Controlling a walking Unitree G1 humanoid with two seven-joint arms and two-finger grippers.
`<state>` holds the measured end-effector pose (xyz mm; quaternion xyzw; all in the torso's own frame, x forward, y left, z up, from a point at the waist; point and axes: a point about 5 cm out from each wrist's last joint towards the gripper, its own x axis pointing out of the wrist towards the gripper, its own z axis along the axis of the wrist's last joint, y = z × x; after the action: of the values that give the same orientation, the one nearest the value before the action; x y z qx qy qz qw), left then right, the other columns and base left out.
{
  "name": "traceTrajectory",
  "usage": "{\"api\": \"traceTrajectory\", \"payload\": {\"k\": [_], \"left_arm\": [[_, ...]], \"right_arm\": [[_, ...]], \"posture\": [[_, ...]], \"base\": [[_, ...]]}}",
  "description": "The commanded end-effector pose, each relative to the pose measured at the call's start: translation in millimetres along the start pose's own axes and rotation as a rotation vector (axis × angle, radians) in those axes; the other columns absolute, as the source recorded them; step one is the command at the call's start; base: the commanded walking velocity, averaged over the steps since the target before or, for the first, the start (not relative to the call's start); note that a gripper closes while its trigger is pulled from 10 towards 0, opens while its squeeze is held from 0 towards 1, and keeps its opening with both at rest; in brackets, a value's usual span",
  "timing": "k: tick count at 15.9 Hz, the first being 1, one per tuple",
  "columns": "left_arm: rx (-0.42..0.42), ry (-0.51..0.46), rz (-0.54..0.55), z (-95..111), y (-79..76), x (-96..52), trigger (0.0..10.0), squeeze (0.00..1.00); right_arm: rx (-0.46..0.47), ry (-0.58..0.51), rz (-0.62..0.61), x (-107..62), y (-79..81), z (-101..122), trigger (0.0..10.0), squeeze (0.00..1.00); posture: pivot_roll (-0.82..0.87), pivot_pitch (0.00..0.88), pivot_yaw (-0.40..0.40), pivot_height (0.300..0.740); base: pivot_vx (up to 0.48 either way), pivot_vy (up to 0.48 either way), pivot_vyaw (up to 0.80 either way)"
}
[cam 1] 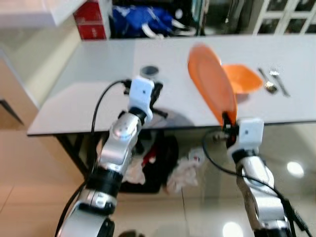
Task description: Setting the table
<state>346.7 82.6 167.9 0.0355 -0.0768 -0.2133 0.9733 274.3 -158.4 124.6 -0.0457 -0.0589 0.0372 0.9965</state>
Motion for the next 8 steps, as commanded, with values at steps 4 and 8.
{"api": "traceTrajectory", "payload": {"k": [4, 8], "left_arm": [[0.018, -0.048, 0.007, 10, 3.4, 0.6, 10.0, 0.00], [0.017, -0.038, 0.027, 9, 9.8, -1.2, 10.0, 0.00]], "right_arm": [[0.012, -0.161, 0.070, 21.6, 12.9, 44, 0.0, 0.00], [0.285, -0.112, -0.088, 55.4, -17.5, 48, 10.0, 0.00]], "posture": [[-0.01, 0.000, 0.026, 0.722], [0.01, 0.000, 0.037, 0.722]], "base": [[0.360, 0.000, 0.00], [0.000, 0.000, 0.00]]}}
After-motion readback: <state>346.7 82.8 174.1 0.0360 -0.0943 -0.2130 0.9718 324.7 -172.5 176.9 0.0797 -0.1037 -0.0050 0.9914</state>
